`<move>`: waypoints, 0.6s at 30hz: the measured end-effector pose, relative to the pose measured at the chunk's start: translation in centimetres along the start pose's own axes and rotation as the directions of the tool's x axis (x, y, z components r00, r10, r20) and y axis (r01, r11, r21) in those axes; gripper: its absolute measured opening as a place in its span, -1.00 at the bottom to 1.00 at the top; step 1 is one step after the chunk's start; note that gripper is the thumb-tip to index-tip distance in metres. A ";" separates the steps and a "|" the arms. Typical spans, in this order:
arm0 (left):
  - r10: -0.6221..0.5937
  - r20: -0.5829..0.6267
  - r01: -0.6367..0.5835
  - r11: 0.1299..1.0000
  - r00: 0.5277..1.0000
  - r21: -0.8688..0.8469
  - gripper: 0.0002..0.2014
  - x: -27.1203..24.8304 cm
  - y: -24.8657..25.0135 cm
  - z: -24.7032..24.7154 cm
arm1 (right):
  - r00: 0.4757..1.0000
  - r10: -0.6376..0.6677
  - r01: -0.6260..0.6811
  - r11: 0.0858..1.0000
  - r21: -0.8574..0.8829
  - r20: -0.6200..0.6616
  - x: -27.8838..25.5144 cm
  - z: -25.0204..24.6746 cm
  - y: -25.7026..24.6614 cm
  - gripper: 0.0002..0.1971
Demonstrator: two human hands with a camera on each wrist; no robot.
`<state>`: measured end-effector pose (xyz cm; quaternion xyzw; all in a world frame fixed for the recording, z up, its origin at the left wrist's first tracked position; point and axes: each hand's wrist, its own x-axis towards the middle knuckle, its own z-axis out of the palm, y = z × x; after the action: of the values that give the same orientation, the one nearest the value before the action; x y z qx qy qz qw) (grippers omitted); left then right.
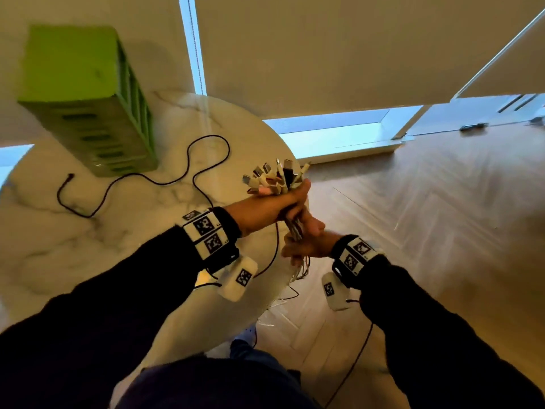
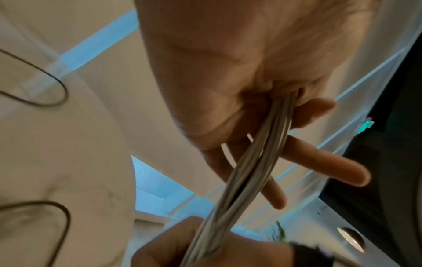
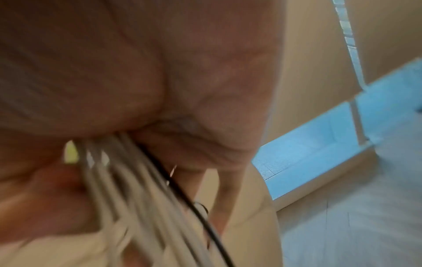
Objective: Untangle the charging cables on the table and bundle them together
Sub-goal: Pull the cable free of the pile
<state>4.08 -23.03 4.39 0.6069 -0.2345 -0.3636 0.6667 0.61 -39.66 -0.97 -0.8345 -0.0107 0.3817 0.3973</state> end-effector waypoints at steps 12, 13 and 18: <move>-0.425 -0.663 -0.166 0.753 0.616 -0.637 -0.61 -10.8 -0.3 -11.1 | 0.993 -0.110 0.067 0.815 -0.575 -0.040 7.1 12.7 -7.7 -0.62; -0.429 -0.695 -0.165 0.772 0.578 -0.613 -0.66 -11.8 -0.8 -11.6 | 0.993 -0.120 0.102 0.817 -0.568 0.005 7.3 13.6 -8.4 -0.64; -0.308 -0.825 -0.046 0.927 0.474 -0.373 -0.58 -15.5 -3.9 -12.3 | 0.958 -0.141 0.254 0.826 -0.503 0.251 8.0 15.8 -9.6 -0.63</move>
<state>2.89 -3.27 0.65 0.5960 0.2517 -0.0910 0.7571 -1.19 -20.13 -5.77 -0.8624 -0.2429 0.4035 0.1857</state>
